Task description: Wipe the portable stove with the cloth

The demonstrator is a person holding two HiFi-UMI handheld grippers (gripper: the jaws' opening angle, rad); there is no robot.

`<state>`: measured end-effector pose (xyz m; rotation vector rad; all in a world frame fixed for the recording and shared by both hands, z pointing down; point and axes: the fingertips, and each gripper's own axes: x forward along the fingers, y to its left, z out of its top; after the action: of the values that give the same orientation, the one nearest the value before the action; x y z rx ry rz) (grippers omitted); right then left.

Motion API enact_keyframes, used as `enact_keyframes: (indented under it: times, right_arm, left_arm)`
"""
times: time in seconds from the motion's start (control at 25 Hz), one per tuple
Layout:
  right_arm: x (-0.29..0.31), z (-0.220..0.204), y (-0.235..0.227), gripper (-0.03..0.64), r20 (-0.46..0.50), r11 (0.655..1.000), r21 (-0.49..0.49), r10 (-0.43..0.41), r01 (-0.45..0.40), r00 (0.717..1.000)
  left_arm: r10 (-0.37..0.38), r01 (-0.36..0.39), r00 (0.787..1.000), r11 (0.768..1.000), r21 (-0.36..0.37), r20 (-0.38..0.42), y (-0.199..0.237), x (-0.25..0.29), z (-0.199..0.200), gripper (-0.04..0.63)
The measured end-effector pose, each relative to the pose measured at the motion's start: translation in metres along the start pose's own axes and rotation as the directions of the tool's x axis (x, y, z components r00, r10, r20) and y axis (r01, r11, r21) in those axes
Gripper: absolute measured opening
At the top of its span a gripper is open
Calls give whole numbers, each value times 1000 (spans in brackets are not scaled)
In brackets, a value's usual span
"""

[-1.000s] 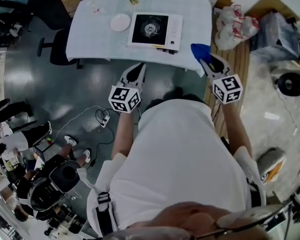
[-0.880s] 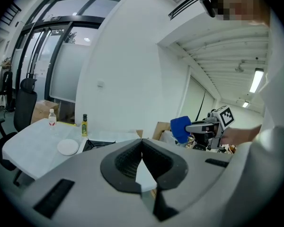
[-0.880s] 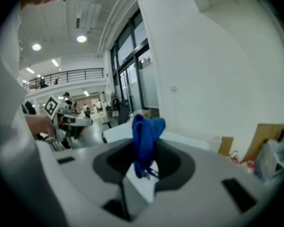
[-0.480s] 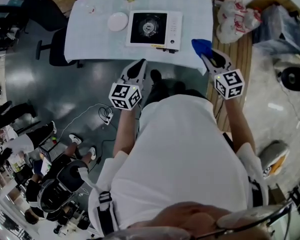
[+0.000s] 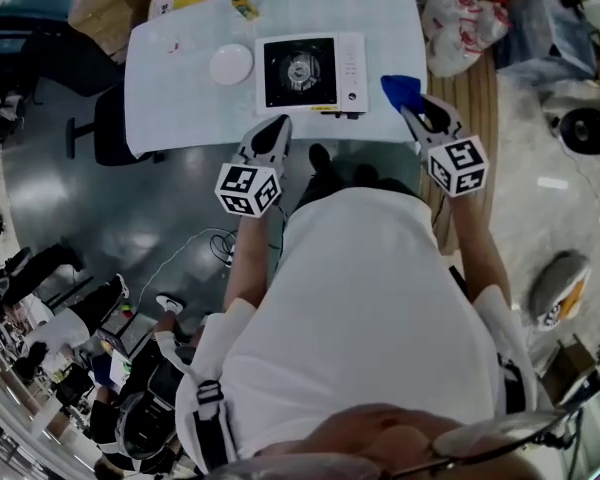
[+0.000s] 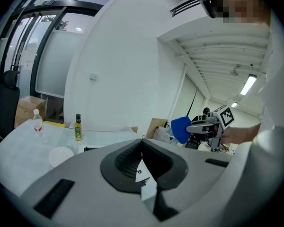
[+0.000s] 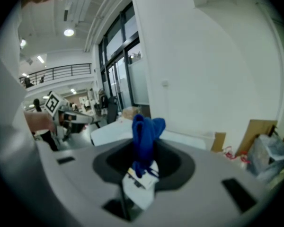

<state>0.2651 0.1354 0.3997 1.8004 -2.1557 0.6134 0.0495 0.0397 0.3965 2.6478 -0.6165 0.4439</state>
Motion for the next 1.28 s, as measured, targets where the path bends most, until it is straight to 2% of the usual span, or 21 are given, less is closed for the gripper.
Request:
enact_keyframes:
  times: [0.44, 0.68, 1.0, 1.28]
  right_arm:
    - [39, 10, 17, 132, -48, 992, 17, -121, 122, 991]
    - [49, 10, 29, 132, -59, 984, 33, -175, 177, 983]
    - [56, 12, 27, 132, -75, 981, 32, -188, 191, 979]
    - [67, 5, -1, 132, -100, 977, 31, -205, 209, 974]
  left_arm:
    - [-143, 145, 988, 989, 36, -56, 59, 23, 8, 32]
    - [-193, 196, 978, 980, 41, -80, 82, 26, 7, 32]
    - [-222, 225, 971, 974, 30, -86, 84, 39, 10, 32]
    - [-184, 190, 977, 980, 53, -107, 83, 57, 2, 32]
